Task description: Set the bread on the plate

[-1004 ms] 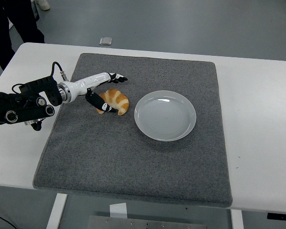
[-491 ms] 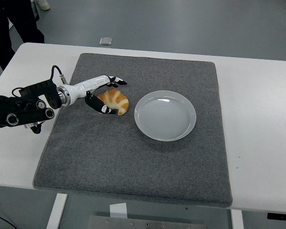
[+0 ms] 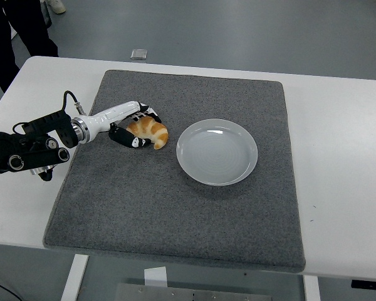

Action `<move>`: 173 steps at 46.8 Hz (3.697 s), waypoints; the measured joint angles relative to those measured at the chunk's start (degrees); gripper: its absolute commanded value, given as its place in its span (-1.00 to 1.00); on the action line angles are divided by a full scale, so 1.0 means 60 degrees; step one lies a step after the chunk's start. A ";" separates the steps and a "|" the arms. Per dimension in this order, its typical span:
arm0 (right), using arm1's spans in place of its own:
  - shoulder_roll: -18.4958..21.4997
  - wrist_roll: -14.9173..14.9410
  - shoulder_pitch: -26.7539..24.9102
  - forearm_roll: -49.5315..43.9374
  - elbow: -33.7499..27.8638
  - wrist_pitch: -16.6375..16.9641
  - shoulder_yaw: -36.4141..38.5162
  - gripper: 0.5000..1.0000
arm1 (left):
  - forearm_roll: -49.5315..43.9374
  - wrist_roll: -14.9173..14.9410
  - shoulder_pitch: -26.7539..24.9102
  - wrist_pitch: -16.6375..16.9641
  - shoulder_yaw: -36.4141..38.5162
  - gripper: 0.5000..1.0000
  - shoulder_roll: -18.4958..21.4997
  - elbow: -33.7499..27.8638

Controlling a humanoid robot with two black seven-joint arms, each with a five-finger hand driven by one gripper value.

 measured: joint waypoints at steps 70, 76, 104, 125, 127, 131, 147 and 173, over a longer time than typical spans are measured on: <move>0.0000 0.0000 0.0030 0.0000 0.0000 0.0012 0.0010 0.81 | 0.0422 0.0022 -0.2832 0.0219 -0.0329 -1.00 0.2179 0.0004; 0.0000 0.0000 0.0031 0.0001 -0.0001 0.0003 0.0006 0.81 | 0.0425 0.0083 -0.3701 -0.0323 -0.0321 -1.00 0.2092 0.0175; 0.0000 0.0002 0.0022 0.0005 0.0000 -0.0001 0.0000 0.81 | 0.0445 0.0817 -0.4666 -0.0207 0.0657 -1.00 -0.1234 0.0699; 0.0000 0.0001 -0.0002 0.0005 0.0000 0.0000 0.0000 0.81 | 0.0769 0.0937 -0.4302 0.2049 0.1236 -1.00 -0.2650 -0.0581; 0.0000 0.0000 -0.0001 0.0005 -0.0001 0.0000 0.0000 0.81 | 0.0992 0.0937 -0.4097 0.2256 0.1317 -1.00 -0.2669 -0.0694; 0.0000 0.0001 -0.0001 0.0006 0.0000 0.0000 0.0000 0.81 | 0.1503 0.0938 -0.3624 0.2420 0.1376 -1.00 -0.2685 -0.0755; 0.0000 0.0004 0.0000 0.0008 0.0000 0.0000 0.0000 0.81 | 0.2637 0.0893 -0.2190 0.3011 0.1363 -1.00 -0.2695 -0.0669; 0.0000 0.0007 0.0000 0.0010 0.0000 0.0000 0.0000 0.81 | 0.2621 0.0892 -0.1205 0.3016 0.1361 -1.00 -0.2695 -0.0414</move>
